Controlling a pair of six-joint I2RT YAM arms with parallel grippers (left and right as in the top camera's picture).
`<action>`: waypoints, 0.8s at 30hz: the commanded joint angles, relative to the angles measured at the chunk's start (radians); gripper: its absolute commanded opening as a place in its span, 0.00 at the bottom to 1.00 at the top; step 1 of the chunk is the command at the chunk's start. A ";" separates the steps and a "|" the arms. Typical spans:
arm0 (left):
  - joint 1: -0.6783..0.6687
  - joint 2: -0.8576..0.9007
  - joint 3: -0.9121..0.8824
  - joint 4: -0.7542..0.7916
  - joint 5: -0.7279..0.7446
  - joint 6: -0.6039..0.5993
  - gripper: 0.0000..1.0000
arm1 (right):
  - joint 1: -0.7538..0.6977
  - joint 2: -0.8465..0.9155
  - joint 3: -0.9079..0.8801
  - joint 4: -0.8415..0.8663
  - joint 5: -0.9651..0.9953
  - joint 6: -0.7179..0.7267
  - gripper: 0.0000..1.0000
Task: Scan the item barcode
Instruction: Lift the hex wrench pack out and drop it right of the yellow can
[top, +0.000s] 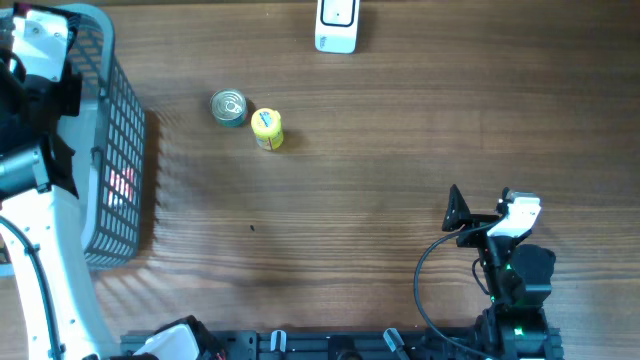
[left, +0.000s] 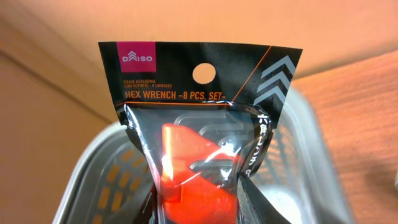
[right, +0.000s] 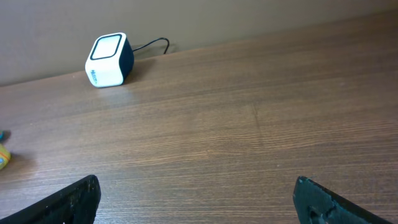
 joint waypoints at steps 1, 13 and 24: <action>-0.089 -0.051 0.010 0.039 0.031 -0.006 0.31 | -0.005 0.002 -0.001 0.006 0.009 0.004 1.00; -0.401 -0.051 0.010 0.079 0.129 -0.033 0.32 | -0.005 0.002 -0.001 0.007 0.009 0.005 1.00; -0.643 -0.043 0.010 -0.100 0.193 -0.045 0.31 | -0.005 0.002 -0.001 0.007 0.009 0.004 1.00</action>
